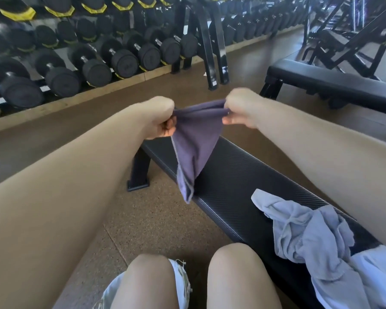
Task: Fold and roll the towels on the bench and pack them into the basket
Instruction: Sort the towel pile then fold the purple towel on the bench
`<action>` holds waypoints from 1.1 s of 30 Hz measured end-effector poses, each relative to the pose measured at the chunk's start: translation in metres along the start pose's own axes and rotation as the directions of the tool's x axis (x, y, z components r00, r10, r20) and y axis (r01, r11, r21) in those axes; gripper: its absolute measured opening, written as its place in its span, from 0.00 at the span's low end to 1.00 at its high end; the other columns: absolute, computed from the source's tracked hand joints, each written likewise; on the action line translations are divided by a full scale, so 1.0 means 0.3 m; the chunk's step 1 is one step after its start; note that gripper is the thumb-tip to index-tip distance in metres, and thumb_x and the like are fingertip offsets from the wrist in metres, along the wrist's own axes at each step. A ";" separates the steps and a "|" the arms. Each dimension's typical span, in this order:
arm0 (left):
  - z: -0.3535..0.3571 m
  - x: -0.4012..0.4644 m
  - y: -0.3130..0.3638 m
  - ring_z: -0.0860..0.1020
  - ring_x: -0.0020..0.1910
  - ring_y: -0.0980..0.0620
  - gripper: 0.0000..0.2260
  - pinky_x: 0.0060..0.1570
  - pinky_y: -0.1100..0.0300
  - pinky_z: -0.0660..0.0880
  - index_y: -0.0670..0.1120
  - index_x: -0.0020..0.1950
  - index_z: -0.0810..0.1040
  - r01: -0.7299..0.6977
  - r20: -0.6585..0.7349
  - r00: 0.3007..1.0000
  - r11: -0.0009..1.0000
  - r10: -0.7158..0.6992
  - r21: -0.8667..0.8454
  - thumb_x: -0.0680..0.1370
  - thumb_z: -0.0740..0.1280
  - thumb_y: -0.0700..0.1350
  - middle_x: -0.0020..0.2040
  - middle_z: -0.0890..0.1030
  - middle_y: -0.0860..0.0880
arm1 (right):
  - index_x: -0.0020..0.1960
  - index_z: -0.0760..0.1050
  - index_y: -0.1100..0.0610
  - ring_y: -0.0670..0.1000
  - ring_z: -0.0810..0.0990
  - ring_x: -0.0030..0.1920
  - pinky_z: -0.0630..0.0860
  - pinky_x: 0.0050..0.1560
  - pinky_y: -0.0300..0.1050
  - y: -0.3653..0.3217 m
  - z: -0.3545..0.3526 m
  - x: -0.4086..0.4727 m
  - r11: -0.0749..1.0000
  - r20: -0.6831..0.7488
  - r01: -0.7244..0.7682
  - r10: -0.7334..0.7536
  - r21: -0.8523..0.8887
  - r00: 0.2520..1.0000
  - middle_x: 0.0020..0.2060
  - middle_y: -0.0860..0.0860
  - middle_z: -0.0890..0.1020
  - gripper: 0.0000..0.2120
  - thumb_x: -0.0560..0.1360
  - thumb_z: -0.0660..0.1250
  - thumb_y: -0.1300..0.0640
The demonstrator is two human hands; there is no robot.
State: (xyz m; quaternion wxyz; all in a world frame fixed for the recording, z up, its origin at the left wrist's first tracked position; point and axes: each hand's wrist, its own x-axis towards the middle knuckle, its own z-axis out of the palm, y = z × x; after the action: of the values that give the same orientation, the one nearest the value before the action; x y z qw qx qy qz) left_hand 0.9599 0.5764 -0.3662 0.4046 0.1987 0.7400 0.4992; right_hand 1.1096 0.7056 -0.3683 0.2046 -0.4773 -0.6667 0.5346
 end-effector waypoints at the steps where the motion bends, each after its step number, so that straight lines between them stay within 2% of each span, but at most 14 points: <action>1: -0.005 0.001 0.033 0.66 0.27 0.56 0.09 0.26 0.65 0.68 0.45 0.42 0.66 -0.021 -0.021 1.000 0.998 0.020 -0.062 0.80 0.51 0.39 0.31 0.67 0.50 | 0.59 0.70 0.60 0.53 0.80 0.37 0.79 0.29 0.42 -0.045 -0.001 0.002 0.998 -0.038 0.042 -0.044 -0.047 0.998 0.48 0.58 0.77 0.08 0.81 0.58 0.66; 4: -0.021 -0.002 0.109 0.66 0.27 0.57 0.11 0.24 0.69 0.67 0.46 0.41 0.65 -0.092 -0.081 0.994 0.978 0.078 -0.188 0.81 0.50 0.39 0.31 0.66 0.50 | 0.65 0.69 0.59 0.51 0.80 0.30 0.76 0.24 0.38 -0.150 -0.005 -0.024 0.996 -0.049 0.064 -0.062 0.059 0.997 0.38 0.55 0.78 0.13 0.84 0.53 0.59; 7: -0.032 -0.009 0.137 0.66 0.28 0.57 0.11 0.25 0.70 0.66 0.46 0.41 0.66 -0.131 -0.092 0.989 0.968 0.114 -0.215 0.81 0.49 0.38 0.31 0.66 0.50 | 0.62 0.71 0.62 0.53 0.83 0.34 0.80 0.29 0.40 -0.201 -0.003 -0.048 0.966 -0.053 0.107 -0.098 0.233 0.994 0.40 0.58 0.81 0.13 0.84 0.51 0.60; 11: -0.040 -0.018 0.114 0.66 0.30 0.58 0.11 0.24 0.67 0.68 0.45 0.42 0.66 -0.066 -0.035 0.998 0.983 0.061 -0.169 0.80 0.49 0.37 0.34 0.68 0.49 | 0.59 0.72 0.65 0.58 0.86 0.39 0.84 0.36 0.47 -0.180 -0.003 -0.038 0.953 -0.113 0.071 -0.040 0.294 0.993 0.43 0.62 0.82 0.10 0.80 0.56 0.69; 15: -0.034 -0.019 0.083 0.67 0.30 0.58 0.10 0.24 0.67 0.70 0.43 0.43 0.67 -0.013 0.026 1.000 0.993 0.016 -0.121 0.81 0.50 0.36 0.35 0.69 0.48 | 0.62 0.71 0.65 0.59 0.87 0.38 0.85 0.38 0.50 -0.130 -0.020 -0.030 0.959 -0.085 0.048 -0.025 0.278 0.996 0.44 0.64 0.83 0.15 0.77 0.56 0.70; 18: -0.034 -0.020 0.087 0.65 0.27 0.58 0.10 0.23 0.68 0.67 0.44 0.43 0.67 -0.017 0.049 0.999 0.998 0.020 -0.064 0.81 0.49 0.37 0.34 0.68 0.49 | 0.62 0.71 0.63 0.55 0.85 0.35 0.81 0.32 0.43 -0.107 -0.046 -0.033 0.985 -0.008 0.033 -0.032 0.170 0.999 0.41 0.58 0.82 0.14 0.78 0.56 0.65; 21: -0.044 -0.006 0.102 0.62 0.21 0.59 0.11 0.22 0.68 0.64 0.46 0.42 0.66 -0.034 0.027 0.999 0.999 0.035 -0.031 0.81 0.49 0.38 0.30 0.65 0.51 | 0.58 0.72 0.59 0.48 0.80 0.26 0.75 0.26 0.37 -0.114 -0.061 -0.017 0.998 -0.009 0.018 -0.018 0.065 1.000 0.32 0.51 0.76 0.12 0.77 0.56 0.62; 23: -0.044 0.008 0.111 0.59 0.19 0.58 0.12 0.23 0.68 0.63 0.46 0.41 0.66 -0.036 0.019 0.999 0.999 0.037 -0.037 0.82 0.49 0.38 0.29 0.63 0.51 | 0.58 0.73 0.58 0.47 0.79 0.24 0.75 0.26 0.36 -0.128 -0.053 0.007 0.998 -0.038 0.021 -0.018 0.066 0.999 0.29 0.50 0.74 0.12 0.78 0.56 0.62; 25: -0.041 0.022 0.114 0.57 0.19 0.58 0.13 0.23 0.68 0.62 0.46 0.40 0.66 -0.040 0.001 0.999 0.997 0.040 -0.068 0.83 0.49 0.38 0.26 0.62 0.52 | 0.62 0.71 0.59 0.48 0.82 0.29 0.77 0.28 0.37 -0.142 -0.030 0.029 0.990 -0.048 0.027 -0.020 0.139 0.999 0.32 0.51 0.75 0.13 0.80 0.54 0.62; 27: -0.043 0.042 0.114 0.58 0.20 0.57 0.15 0.21 0.68 0.63 0.46 0.39 0.67 -0.084 -0.027 0.996 0.995 0.083 -0.061 0.83 0.50 0.36 0.24 0.62 0.52 | 0.66 0.69 0.61 0.54 0.85 0.39 0.82 0.32 0.42 -0.154 0.004 0.044 0.962 -0.009 0.020 -0.018 0.272 1.000 0.40 0.56 0.80 0.14 0.82 0.53 0.63; 30: -0.065 0.062 0.129 0.66 0.26 0.56 0.13 0.21 0.68 0.67 0.46 0.40 0.69 -0.217 -0.135 0.964 0.971 0.228 0.096 0.83 0.55 0.35 0.32 0.67 0.50 | 0.69 0.69 0.64 0.59 0.85 0.48 0.85 0.42 0.49 -0.168 0.054 0.060 0.923 0.038 0.035 -0.054 0.384 0.998 0.48 0.63 0.82 0.17 0.83 0.51 0.65; 32: -0.090 0.068 0.155 0.72 0.30 0.55 0.09 0.20 0.69 0.68 0.45 0.49 0.77 -0.349 -0.239 0.889 0.916 0.390 0.197 0.82 0.58 0.37 0.36 0.72 0.50 | 0.67 0.71 0.65 0.59 0.86 0.48 0.85 0.44 0.49 -0.187 0.069 0.066 0.876 0.003 0.108 -0.124 0.470 0.992 0.49 0.64 0.82 0.17 0.82 0.51 0.68; 33: -0.102 0.076 0.170 0.75 0.33 0.53 0.11 0.21 0.69 0.69 0.44 0.54 0.80 -0.422 -0.303 0.827 0.879 0.473 0.222 0.81 0.58 0.38 0.39 0.75 0.48 | 0.65 0.73 0.64 0.59 0.86 0.48 0.85 0.44 0.48 -0.195 0.069 0.073 0.843 -0.027 0.160 -0.170 0.514 0.985 0.50 0.64 0.82 0.17 0.81 0.51 0.69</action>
State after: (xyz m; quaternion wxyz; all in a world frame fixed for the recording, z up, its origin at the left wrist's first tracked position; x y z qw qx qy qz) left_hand 0.9163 0.5961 -0.3241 0.1230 0.3043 0.7666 0.5520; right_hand 1.0589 0.7153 -0.3275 0.3633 -0.3411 -0.5403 0.6780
